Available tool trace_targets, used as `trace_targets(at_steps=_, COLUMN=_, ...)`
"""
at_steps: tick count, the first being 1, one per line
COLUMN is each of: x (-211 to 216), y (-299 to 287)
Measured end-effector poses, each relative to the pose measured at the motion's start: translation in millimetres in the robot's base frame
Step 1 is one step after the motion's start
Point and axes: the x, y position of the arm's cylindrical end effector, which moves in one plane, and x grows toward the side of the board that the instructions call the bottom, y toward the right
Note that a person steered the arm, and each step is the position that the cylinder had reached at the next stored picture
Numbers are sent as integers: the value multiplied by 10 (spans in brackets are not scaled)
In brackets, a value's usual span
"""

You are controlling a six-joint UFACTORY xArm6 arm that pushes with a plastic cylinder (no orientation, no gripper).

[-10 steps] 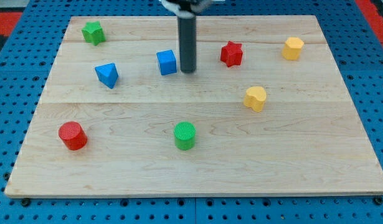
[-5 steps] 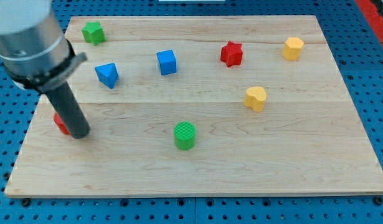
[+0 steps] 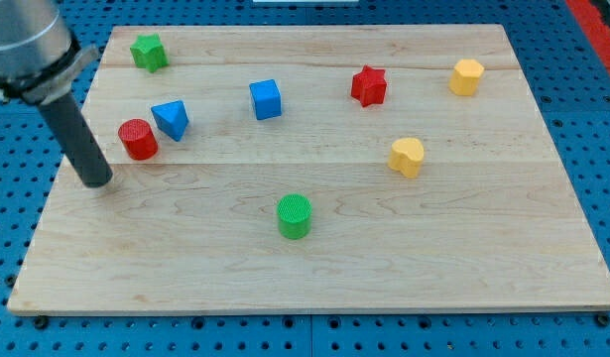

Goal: Keep the red circle at the top center of the table

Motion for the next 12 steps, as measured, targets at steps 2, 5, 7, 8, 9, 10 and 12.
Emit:
trace_targets(at_steps=2, x=-869, y=235)
trace_targets(at_steps=5, x=-1227, y=48)
trace_targets(at_steps=7, x=-1491, y=-191)
trace_targets(at_steps=8, x=-1531, y=171)
trace_targets(at_steps=9, x=-1795, y=888)
trace_targets(at_steps=10, x=-1803, y=641)
trace_targets(at_steps=12, x=-2112, y=1350)
